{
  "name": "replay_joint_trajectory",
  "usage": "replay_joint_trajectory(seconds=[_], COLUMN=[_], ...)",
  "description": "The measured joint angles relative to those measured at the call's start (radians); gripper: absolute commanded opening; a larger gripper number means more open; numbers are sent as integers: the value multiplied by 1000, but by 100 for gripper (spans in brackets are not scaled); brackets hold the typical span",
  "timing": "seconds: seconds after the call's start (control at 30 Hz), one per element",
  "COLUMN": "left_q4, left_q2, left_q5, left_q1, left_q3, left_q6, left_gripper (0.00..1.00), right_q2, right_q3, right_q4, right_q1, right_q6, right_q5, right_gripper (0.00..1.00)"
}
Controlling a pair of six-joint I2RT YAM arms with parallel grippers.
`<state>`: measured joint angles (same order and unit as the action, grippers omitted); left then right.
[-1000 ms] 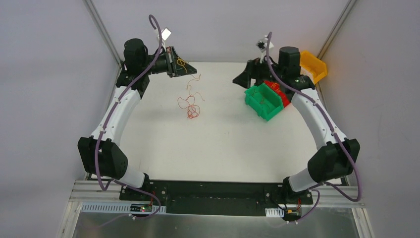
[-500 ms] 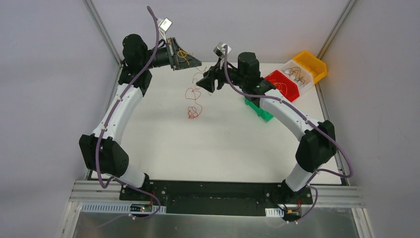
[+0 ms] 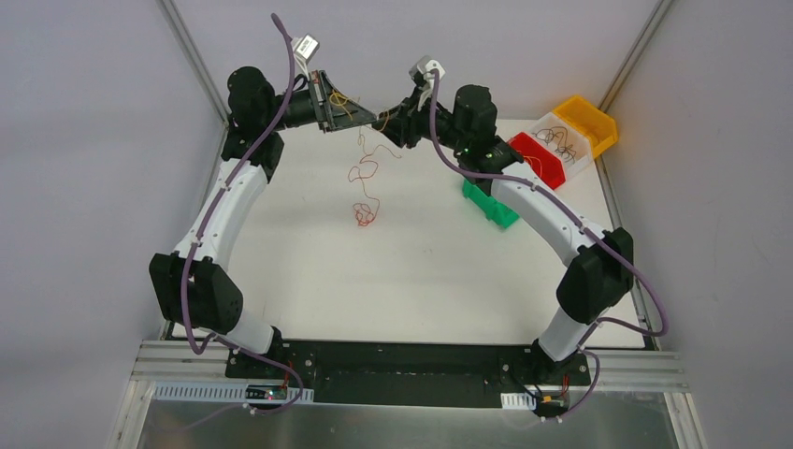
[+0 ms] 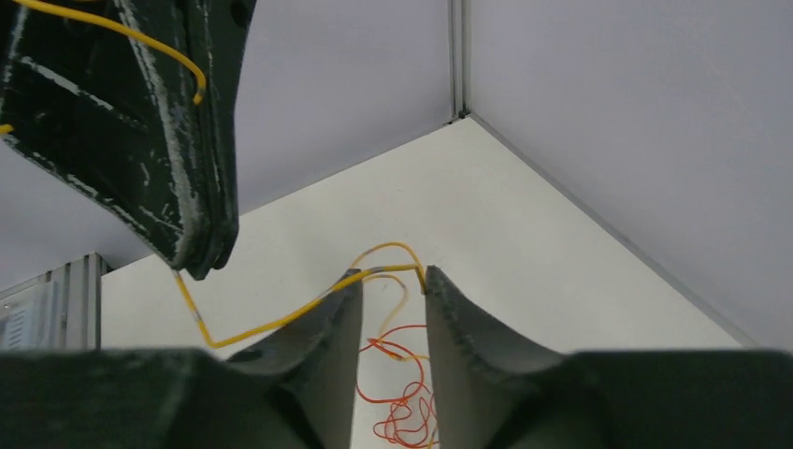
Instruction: Untangle the cables
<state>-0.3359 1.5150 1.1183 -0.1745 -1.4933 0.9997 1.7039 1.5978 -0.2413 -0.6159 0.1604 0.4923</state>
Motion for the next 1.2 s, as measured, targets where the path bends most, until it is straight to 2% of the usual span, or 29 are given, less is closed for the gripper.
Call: replay_joint_trajectory(seconds=[0.07, 0.1, 0.13, 0.2, 0.23, 0.33, 0.7, 0.73, 0.8, 0.83, 0.9, 1.0, 1.07, 1.2], left_q4=[-12, -20, -28, -37, -42, -50, -40, -32, -20, -18, -13, 11, 60, 145], left_q2=[0, 0, 1, 2, 2, 2, -1, -1, -1, -1, -2, -21, -51, -108], left_q5=[0, 0, 0, 0, 0, 0, -3, -4, -5, -5, -10, -22, -37, -73], left_q1=[6, 6, 6, 6, 6, 6, 13, 17, 27, 33, 48, 73, 87, 96], left_q3=[2, 3, 3, 3, 3, 3, 21, 25, 30, 32, 39, 85, 145, 262], left_q6=[13, 17, 23, 32, 34, 39, 37, 37, 35, 31, 21, -48, -151, -384], left_gripper=[0, 0, 0, 0, 0, 0, 0, 6, 40, 50, 65, 80, 97, 99], right_q2=[-9, -13, -14, -16, -16, -16, -16, -19, -26, -33, -51, -76, -91, -94], right_q3=[3, 3, 3, 3, 3, 3, 14, 14, 10, 5, -6, -9, -5, 42], right_q4=[13, 18, 20, 21, 22, 24, 21, 21, 21, 21, 21, 21, 23, 32], right_q1=[0, 0, -1, -1, -1, -2, -2, -2, -2, -2, -2, -2, -2, -2], right_q6=[9, 12, 13, 16, 19, 12, 5, 5, 5, 5, 5, -5, -32, -110], right_q5=[1, 1, 2, 2, 2, 2, 4, 3, 0, -6, -16, -37, -47, -63], right_gripper=[47, 46, 40, 19, 11, 0, 0, 0, 0, 0, 0, 0, 0, 0])
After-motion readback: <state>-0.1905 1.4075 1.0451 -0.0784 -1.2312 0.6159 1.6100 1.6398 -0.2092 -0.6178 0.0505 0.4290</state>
